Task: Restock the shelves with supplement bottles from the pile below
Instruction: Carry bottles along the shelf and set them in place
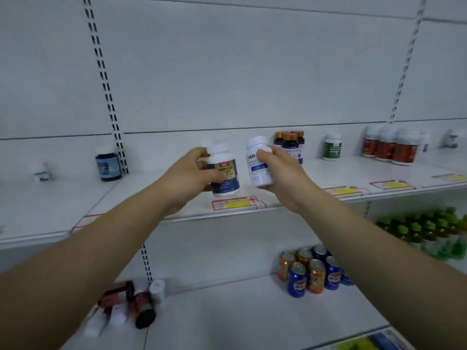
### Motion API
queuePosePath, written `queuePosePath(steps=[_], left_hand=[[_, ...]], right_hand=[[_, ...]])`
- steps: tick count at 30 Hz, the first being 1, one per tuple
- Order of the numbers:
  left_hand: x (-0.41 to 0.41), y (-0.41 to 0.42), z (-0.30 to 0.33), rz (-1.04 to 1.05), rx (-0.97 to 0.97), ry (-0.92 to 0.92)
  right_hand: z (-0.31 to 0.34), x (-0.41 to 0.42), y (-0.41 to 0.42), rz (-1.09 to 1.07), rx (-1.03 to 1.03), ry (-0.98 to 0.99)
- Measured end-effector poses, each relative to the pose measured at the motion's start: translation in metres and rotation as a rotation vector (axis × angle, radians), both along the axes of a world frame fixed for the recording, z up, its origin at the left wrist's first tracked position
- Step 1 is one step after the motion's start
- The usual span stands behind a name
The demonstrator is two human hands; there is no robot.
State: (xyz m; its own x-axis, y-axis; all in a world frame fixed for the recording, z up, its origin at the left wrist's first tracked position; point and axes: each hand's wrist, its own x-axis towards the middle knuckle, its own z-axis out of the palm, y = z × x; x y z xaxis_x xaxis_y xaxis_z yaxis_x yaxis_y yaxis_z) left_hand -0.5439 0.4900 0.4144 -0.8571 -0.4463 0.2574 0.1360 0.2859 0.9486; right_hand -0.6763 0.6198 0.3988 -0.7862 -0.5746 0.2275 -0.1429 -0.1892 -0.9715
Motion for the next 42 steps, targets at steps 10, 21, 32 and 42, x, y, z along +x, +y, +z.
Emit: queuePosePath(steps=[10, 21, 32, 42], left_hand=[[-0.068, -0.052, -0.015, 0.062, -0.413, -0.188], [-0.137, -0.108, -0.022, 0.368, -1.068, -0.264], [-0.174, -0.129, -0.028, 0.483, -1.124, -0.298], [-0.172, -0.117, -0.021, 0.495, -1.193, -0.411]], right_hand=[[-0.007, -0.058, -0.032, -0.037, 0.394, 0.220], [-0.010, -0.075, -0.034, 0.114, 0.447, 0.547], [-0.019, -0.087, -0.038, 0.088, 0.422, 0.590], [-0.017, -0.079, -0.039, -0.021, 0.423, 0.593]])
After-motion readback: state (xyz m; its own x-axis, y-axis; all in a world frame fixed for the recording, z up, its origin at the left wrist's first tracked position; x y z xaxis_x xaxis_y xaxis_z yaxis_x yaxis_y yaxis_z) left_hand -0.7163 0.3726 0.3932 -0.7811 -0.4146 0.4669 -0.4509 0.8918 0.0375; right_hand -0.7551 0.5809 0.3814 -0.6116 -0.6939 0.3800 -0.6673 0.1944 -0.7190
